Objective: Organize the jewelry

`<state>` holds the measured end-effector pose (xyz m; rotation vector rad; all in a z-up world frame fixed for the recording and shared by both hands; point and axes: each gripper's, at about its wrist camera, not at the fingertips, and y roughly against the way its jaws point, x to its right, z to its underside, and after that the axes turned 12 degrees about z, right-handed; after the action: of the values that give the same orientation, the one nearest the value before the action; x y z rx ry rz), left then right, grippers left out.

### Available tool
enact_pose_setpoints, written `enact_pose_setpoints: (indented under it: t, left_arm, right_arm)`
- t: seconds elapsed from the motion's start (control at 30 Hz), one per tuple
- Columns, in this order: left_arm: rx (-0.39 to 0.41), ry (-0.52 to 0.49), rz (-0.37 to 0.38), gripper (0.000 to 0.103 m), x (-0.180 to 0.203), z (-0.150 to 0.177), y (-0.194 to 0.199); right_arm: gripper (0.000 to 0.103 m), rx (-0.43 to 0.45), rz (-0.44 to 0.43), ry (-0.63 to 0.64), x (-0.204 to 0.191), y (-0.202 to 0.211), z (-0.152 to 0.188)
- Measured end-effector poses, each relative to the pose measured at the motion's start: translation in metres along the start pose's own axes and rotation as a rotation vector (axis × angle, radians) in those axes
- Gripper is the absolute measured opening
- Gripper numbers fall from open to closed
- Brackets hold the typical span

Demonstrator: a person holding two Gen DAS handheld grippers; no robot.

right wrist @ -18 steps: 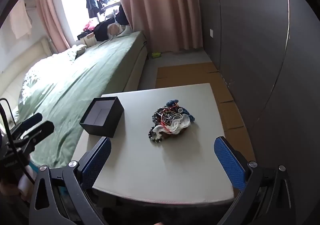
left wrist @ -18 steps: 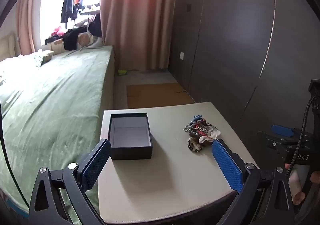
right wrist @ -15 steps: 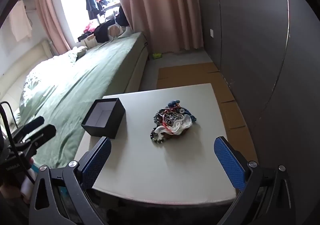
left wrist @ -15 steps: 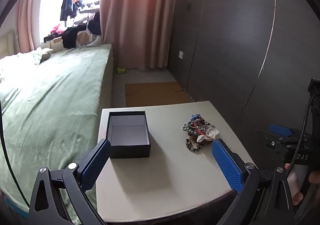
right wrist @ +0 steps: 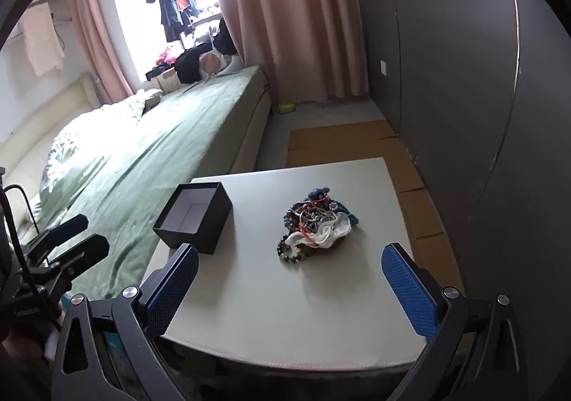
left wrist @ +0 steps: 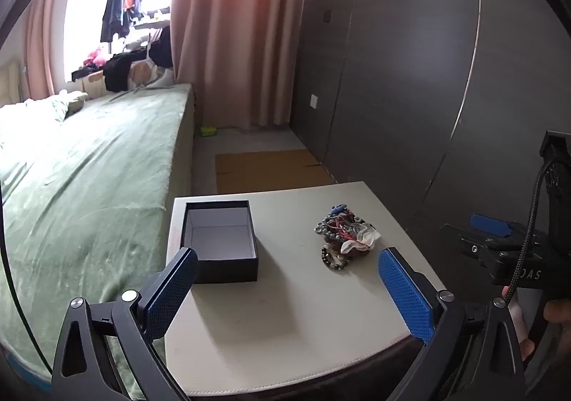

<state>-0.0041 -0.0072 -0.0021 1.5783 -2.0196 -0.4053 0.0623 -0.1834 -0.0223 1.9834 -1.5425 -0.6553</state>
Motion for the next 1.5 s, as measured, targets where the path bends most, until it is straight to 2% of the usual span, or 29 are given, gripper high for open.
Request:
enact_pose_setpoints:
  t: [1.5]
  left_arm:
    - [0.03,0.011,-0.019,0.101,-0.007,0.003,0.005]
  right_arm:
    - [0.103,0.003,0.0,-0.006,0.008,-0.008,-0.004]
